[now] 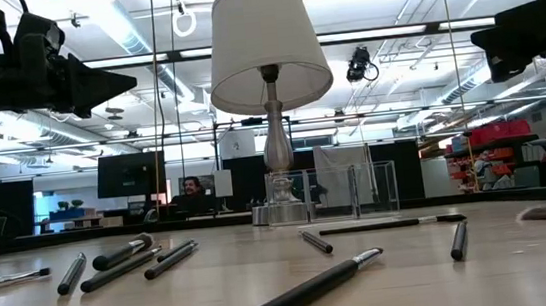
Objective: Put items in baskets/containers
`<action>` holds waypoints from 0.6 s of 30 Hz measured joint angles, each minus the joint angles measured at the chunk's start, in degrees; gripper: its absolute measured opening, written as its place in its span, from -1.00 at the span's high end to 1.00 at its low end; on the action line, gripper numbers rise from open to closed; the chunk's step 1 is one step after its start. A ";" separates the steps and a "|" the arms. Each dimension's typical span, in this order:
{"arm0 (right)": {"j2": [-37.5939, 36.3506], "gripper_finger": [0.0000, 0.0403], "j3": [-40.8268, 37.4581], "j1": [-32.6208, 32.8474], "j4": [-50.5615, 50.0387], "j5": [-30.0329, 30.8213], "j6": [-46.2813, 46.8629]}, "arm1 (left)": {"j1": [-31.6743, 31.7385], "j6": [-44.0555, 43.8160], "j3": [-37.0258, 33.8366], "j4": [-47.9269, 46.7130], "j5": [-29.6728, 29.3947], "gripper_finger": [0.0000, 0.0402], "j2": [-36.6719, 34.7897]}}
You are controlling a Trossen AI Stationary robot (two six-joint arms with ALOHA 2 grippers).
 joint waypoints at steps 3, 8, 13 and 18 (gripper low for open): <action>0.01 0.21 0.00 0.00 0.00 0.01 0.00 | 0.00 -0.01 0.00 -0.02 0.00 0.99 0.00; -0.01 0.21 -0.01 0.00 0.00 0.00 -0.01 | 0.00 0.04 0.00 0.63 -0.01 0.99 0.00; 0.00 0.21 -0.01 0.00 0.00 0.02 0.00 | 0.00 0.00 0.01 2.53 0.00 0.99 -0.02; -0.01 0.21 -0.01 0.00 0.00 0.01 0.01 | 0.00 0.02 0.01 2.40 0.00 0.99 0.00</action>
